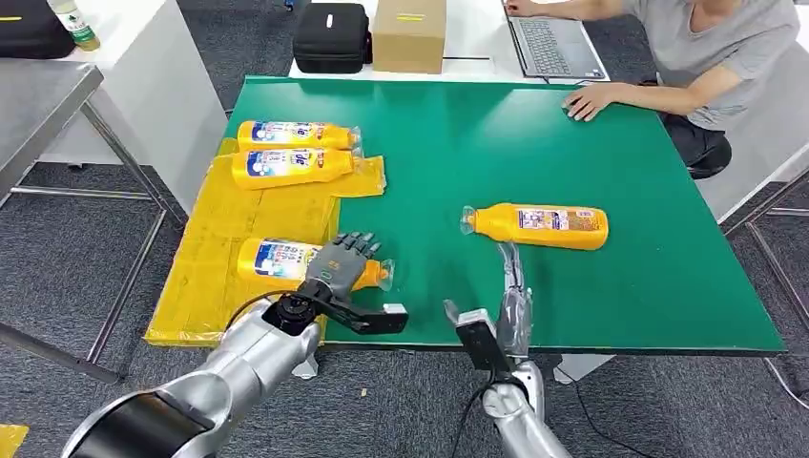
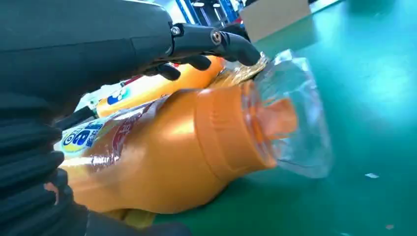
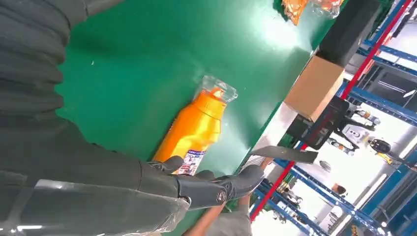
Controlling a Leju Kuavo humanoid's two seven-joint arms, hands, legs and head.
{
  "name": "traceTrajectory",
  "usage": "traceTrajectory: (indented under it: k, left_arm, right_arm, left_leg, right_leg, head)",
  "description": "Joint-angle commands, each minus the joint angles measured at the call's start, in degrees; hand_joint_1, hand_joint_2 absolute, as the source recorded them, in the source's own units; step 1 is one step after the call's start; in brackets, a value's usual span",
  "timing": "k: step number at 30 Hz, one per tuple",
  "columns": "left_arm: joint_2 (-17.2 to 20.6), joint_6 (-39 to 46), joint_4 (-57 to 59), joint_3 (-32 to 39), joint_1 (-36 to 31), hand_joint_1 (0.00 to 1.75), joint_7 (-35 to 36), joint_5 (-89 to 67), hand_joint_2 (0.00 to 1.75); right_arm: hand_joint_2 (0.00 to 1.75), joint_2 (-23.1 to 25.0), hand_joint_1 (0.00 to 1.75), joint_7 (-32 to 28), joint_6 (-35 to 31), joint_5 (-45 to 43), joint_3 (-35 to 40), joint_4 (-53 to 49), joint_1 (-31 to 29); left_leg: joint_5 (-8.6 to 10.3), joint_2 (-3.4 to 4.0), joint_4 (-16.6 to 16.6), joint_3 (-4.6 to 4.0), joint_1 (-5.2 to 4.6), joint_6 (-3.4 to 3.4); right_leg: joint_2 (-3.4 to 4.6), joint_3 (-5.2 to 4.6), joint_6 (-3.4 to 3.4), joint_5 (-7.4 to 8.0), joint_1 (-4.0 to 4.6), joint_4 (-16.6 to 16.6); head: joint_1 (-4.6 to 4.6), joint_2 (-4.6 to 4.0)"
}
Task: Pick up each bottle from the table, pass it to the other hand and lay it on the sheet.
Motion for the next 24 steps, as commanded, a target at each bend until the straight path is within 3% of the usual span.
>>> traceTrajectory:
  k: [1, 8, 9, 12, 18, 21, 23, 24]
  left_arm:
    - [1.09, 0.87, -5.7, -3.45, 1.89, 0.0, 0.21, -0.93, 1.75]
    - [1.11, 1.81, -15.15, -6.03, 5.31, 0.0, -2.82, -0.31, 1.75]
    - [1.39, 4.07, -20.79, -5.84, 7.51, 0.0, -9.1, 4.41, 1.75]
    - [0.69, 6.34, -28.07, -5.71, 10.51, 0.0, -16.78, 13.16, 1.75]
    - [1.08, 8.49, -30.54, -6.75, 11.46, 0.0, -17.12, 14.15, 1.75]
    - [0.77, 14.47, -29.79, -6.73, 11.28, 0.0, -18.65, 17.41, 1.75]
    - [-0.1, 17.95, -29.97, -6.23, 11.43, 0.0, -21.61, 23.76, 1.75]
    - [-0.2, 17.8, -30.14, -6.46, 11.38, 0.0, -24.67, 30.14, 1.75]
  right_arm:
    - [1.75, -1.08, 0.0, 0.09, -0.13, 0.47, -1.37, 0.25, -0.23]
    - [1.75, -1.04, 0.0, 0.09, -0.13, 0.81, -2.06, 0.02, 0.17]
    - [1.75, -1.07, 0.0, 0.09, -0.13, 0.9, -2.12, -0.15, 0.41]
    - [1.75, -0.8, 0.0, 0.09, -0.13, 0.2, -2.27, -1.55, 0.91]
    - [1.75, -0.22, 0.0, 0.09, -0.13, 1.01, -3.18, -3.13, 1.28]
    - [1.75, 0.46, 0.0, 0.09, -0.13, 1.73, -4.01, -4.95, 1.56]
    - [1.75, 1.05, 0.0, 0.09, -0.13, -0.89, -3.65, -5.58, 1.47]
    - [1.75, 0.93, 0.0, 0.09, 2.88, -8.49, -3.08, -8.86, 1.8]
  left_leg:
    - [-0.09, 0.01, -0.04, 0.21, -0.01, -0.07]
    - [-0.15, -0.03, 0.02, 0.27, 0.01, -0.1]
    - [-0.08, 0.0, -0.04, 0.15, -0.03, -0.06]
    - [-0.19, -0.01, 0.01, 0.27, -0.03, -0.1]
    - [-0.1, 0.05, -0.02, 0.1, -0.01, -0.08]
    - [-0.1, 0.03, -0.04, 0.15, 0.0, -0.11]
    - [-0.13, 0.05, -0.02, 0.18, 0.0, -0.11]
    - [-0.09, 0.05, 0.0, 0.06, 0.0, -0.08]
  right_leg:
    - [0.01, 0.19, -0.06, -0.09, -0.01, -0.01]
    - [-0.03, 0.27, -0.08, -0.17, 0.01, 0.02]
    - [0.0, 0.14, -0.05, -0.09, -0.03, -0.01]
    - [-0.01, 0.26, -0.08, -0.21, -0.03, 0.04]
    - [0.05, 0.08, -0.06, -0.08, -0.01, -0.01]
    - [0.02, 0.11, -0.09, -0.09, 0.0, -0.01]
    - [0.05, 0.14, -0.09, -0.12, 0.0, 0.02]
    - [0.05, 0.02, -0.06, -0.07, 0.0, 0.01]
  head:
    - [-0.02, 0.0]
    - [-0.02, 0.0]
    - [0.0, 0.0]
    - [0.02, 0.0]
    - [0.0, 0.0]
    - [-0.02, 0.0]
    - [-0.02, 0.0]
    - [-0.02, 0.0]
